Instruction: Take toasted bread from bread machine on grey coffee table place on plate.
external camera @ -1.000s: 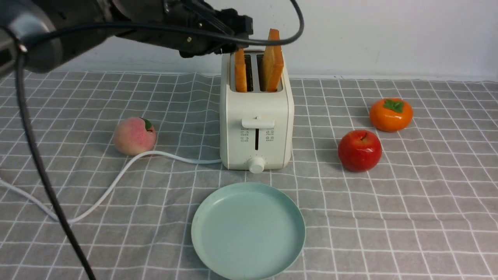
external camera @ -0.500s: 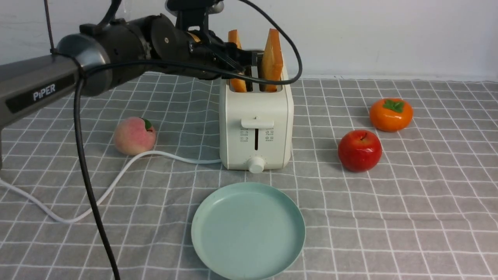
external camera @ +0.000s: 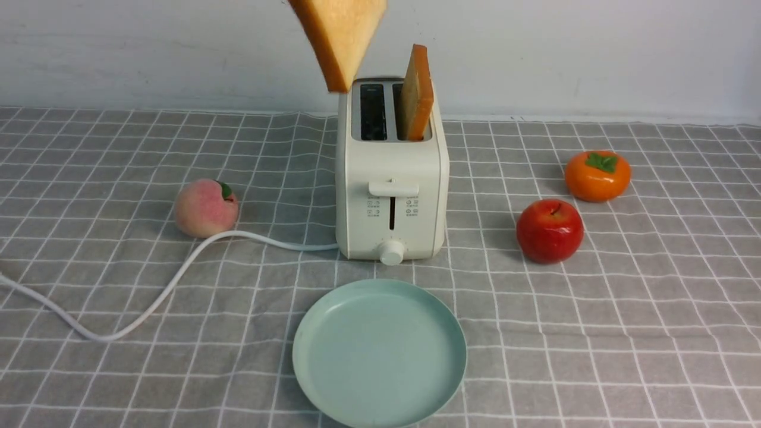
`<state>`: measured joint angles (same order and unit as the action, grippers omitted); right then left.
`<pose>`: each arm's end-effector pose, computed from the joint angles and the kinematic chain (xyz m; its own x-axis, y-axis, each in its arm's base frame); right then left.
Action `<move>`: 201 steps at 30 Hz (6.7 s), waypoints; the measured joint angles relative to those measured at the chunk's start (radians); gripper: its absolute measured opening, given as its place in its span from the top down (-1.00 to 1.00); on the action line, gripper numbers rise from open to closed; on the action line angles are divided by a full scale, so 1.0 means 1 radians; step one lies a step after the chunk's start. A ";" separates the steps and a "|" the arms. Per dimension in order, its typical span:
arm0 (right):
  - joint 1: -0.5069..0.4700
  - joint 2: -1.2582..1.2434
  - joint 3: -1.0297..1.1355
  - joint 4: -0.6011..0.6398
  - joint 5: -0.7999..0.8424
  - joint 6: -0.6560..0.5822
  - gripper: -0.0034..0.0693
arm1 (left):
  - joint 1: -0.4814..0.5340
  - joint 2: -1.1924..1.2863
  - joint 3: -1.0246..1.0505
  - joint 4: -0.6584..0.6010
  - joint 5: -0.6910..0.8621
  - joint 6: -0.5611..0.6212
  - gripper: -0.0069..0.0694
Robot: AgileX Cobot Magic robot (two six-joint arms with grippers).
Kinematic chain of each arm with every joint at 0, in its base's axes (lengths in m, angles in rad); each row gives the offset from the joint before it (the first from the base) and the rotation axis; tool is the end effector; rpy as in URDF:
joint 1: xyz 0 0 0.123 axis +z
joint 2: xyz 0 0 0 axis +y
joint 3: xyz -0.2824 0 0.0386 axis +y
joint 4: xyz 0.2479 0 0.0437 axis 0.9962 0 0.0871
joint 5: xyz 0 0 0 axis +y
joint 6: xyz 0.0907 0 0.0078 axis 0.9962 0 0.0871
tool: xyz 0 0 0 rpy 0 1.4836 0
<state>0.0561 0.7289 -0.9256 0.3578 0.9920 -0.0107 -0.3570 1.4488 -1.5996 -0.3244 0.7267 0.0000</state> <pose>0.1157 0.0333 0.3765 -0.6682 0.1443 -0.7299 -0.1576 0.9313 0.3284 0.2950 -0.1306 0.4487 -0.5317 -0.0559 -0.8451 0.4016 0.8618 -0.3098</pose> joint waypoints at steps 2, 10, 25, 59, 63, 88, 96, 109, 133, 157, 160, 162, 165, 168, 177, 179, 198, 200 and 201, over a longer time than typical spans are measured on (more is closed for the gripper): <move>0.000 0.000 0.000 0.000 -0.002 0.000 0.79 | 0.000 -0.015 0.097 -0.021 0.016 -0.008 0.60; 0.000 0.000 0.000 0.000 -0.002 0.000 0.75 | 0.000 -0.003 0.531 -0.451 -0.013 0.273 0.60; 0.000 0.000 0.000 0.000 -0.002 0.000 0.69 | 0.000 0.154 0.732 -0.989 -0.175 0.690 0.59; 0.053 0.421 -0.147 0.566 -0.324 -0.428 0.60 | 0.000 -0.390 0.732 0.380 -0.076 -0.326 0.86; 0.146 0.629 -0.313 0.570 -0.382 -0.451 0.57 | 0.000 -0.476 0.749 0.444 -0.022 -0.443 0.86; 0.239 1.426 -1.059 0.465 -0.425 -0.418 0.23 | 0.000 -0.836 0.884 0.391 0.080 -0.477 0.86; 0.220 1.180 -1.060 0.387 -0.345 -0.483 0.64 | 0.000 -0.837 0.886 0.391 0.063 -0.478 0.86; 0.036 0.655 -1.007 0.281 0.263 -0.418 0.64 | 0.000 -0.837 0.886 0.372 -0.004 -0.478 0.86; 0.265 0.911 -0.078 0.998 -0.180 -0.949 0.62 | 0.000 -0.837 0.886 0.353 -0.040 -0.478 0.86; 0.095 0.829 -0.103 0.829 -0.289 -0.933 -0.53 | 0.000 -0.837 0.886 0.351 0.029 -0.478 0.86; 0.009 0.669 -0.109 0.738 -0.282 -0.883 -0.37 | 0.000 -0.837 0.886 0.361 0.028 -0.478 0.86; -0.037 0.539 -0.109 0.667 -0.275 -0.844 -0.15 | 0.000 -0.837 0.886 0.366 0.027 -0.478 0.86; -0.101 0.345 -0.109 0.544 -0.263 -0.761 0.29 | 0.000 -0.837 0.886 0.371 0.004 -0.478 0.86; -0.156 0.179 -0.109 0.432 -0.253 -0.671 0.70 | 0.000 -0.837 0.886 0.372 -0.025 -0.478 0.86; -0.215 -0.423 0.154 0.108 -0.449 -0.242 0.92 | 0.000 -0.808 0.886 0.376 -0.169 -0.478 0.86; -0.215 -0.543 0.258 0.055 -0.538 -0.180 0.92 | 0.000 -0.791 0.886 0.376 -0.195 -0.478 0.86; -0.216 -0.679 0.528 -0.179 -0.677 -0.099 0.89 | 0.000 -0.710 0.886 0.347 -0.323 -0.478 0.86; -0.216 -0.679 0.528 -0.179 -0.677 -0.099 0.89 | 0.000 -0.710 0.886 0.347 -0.324 -0.478 0.86; -0.216 -0.679 0.528 -0.179 -0.677 -0.099 0.88 | 0.000 -0.710 0.886 0.347 -0.323 -0.478 0.86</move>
<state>-0.1598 0.0498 -0.3973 0.1792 0.3150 -0.1097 -0.3570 0.7390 -0.7134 0.0223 0.4032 -0.4781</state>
